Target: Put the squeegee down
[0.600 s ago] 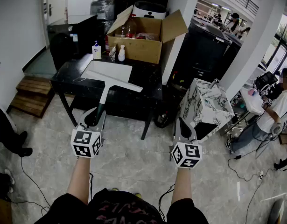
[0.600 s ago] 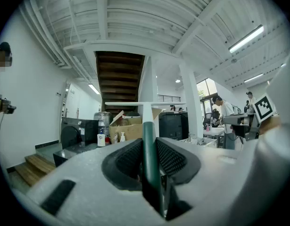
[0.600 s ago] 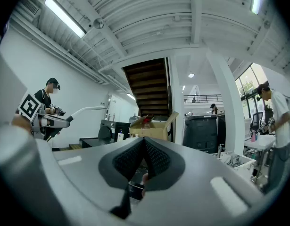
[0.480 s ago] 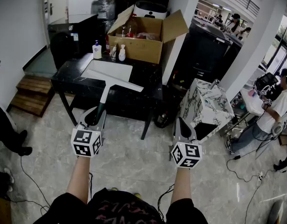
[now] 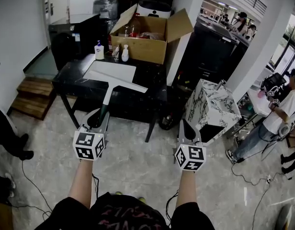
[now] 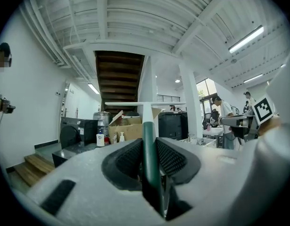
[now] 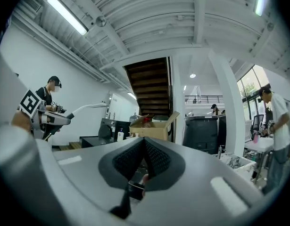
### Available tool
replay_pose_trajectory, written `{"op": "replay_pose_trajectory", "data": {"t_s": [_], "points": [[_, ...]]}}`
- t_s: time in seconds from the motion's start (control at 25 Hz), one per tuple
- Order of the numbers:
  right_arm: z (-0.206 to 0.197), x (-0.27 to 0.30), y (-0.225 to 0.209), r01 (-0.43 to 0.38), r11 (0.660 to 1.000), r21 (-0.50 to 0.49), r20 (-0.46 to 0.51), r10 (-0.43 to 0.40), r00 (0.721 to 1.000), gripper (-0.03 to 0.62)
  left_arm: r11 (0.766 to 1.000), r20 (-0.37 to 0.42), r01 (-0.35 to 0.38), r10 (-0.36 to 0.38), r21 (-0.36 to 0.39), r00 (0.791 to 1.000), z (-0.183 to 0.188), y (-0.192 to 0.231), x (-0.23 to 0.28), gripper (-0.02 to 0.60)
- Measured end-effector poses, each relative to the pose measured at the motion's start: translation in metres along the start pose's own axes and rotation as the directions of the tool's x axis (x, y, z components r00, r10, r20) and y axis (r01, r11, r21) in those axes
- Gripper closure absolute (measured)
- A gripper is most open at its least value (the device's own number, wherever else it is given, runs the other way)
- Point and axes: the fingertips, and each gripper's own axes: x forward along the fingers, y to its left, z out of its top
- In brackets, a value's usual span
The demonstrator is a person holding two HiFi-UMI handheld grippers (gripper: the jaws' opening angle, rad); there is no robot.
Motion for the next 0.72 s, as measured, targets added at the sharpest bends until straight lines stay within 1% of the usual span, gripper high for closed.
{"op": "replay_pose_trajectory", "data": {"t_s": [0.12, 0.24, 0.4, 0.52, 0.72], "points": [[-0.001, 0.000, 0.002, -0.004, 0.999, 0.031, 0.007, 0.004, 1.000, 0.583, 1.000, 0.001, 0.002, -0.002, 0.000, 1.000, -0.001, 0.001, -0.002, 0.480], [-0.002, 0.000, 0.005, 0.003, 1.000, 0.024, 0.001, -0.003, 1.000, 0.583, 1.000, -0.001, 0.006, -0.006, -0.004, 1.000, -0.003, 0.004, -0.004, 0.480], [-0.005, -0.001, 0.020, 0.006, 1.000, -0.023, 0.005, -0.006, 1.000, 0.583, 1.000, 0.001, 0.025, -0.025, -0.012, 1.000, -0.007, 0.009, -0.007, 0.480], [-0.008, -0.003, 0.027, 0.009, 1.000, 0.001, 0.021, -0.009, 1.000, 0.583, 0.999, -0.005, 0.040, -0.040, -0.015, 0.999, -0.013, 0.012, -0.007, 0.480], [-0.013, 0.004, 0.029, 0.016, 1.000, 0.006, 0.011, -0.016, 1.000, 0.583, 0.998, -0.006, 0.055, -0.055, -0.029, 0.998, -0.020, 0.017, 0.000, 0.480]]}}
